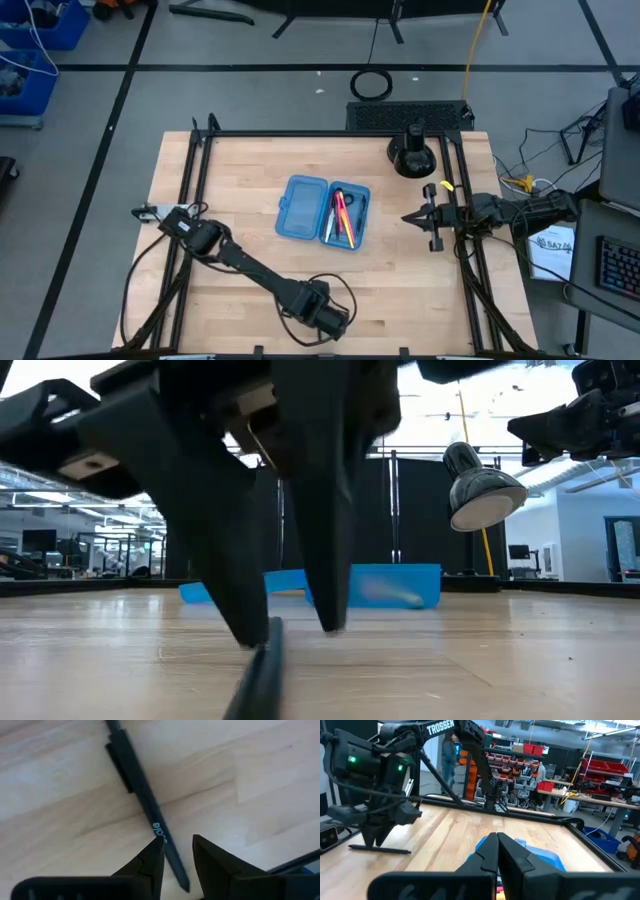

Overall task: Pick & place school supplies into a supply box
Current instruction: Put the black pen into the supply box

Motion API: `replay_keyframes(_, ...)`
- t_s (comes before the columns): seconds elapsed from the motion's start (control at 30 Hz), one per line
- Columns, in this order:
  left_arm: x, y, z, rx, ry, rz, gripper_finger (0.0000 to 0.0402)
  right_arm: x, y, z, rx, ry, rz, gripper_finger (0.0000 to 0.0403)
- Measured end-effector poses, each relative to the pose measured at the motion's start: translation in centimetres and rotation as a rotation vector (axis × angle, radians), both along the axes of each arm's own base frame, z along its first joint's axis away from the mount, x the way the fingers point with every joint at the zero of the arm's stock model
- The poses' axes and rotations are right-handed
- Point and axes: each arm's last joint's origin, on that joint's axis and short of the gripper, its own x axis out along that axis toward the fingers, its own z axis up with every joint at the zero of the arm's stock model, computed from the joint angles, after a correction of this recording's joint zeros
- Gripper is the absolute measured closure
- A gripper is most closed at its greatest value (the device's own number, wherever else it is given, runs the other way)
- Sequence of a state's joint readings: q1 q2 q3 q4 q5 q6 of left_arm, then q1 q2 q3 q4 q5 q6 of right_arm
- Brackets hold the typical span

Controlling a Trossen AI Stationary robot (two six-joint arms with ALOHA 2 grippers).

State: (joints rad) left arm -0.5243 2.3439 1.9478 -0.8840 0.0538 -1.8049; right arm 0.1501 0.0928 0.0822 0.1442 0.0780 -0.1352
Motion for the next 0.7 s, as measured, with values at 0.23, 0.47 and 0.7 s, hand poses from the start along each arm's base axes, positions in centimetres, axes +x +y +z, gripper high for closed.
replay_keyframes(0.23,-0.5,-0.2,-0.6,0.011,0.057,-0.013,0.0296,0.0,0.0,0.0,-0.005,0.001,0.000,0.0403)
replay_keyframes(0.47,-0.7,-0.9,-2.9,0.021,0.112,-0.064,0.0296,0.0,0.0,0.0,-0.006,-0.004,-0.001,0.0403)
replay_keyframes(0.7,-1.6,-1.1,-4.1,0.082,0.193,-0.141,0.0296,0.0,0.0,0.1,-0.006,-0.006,0.000,0.0403)
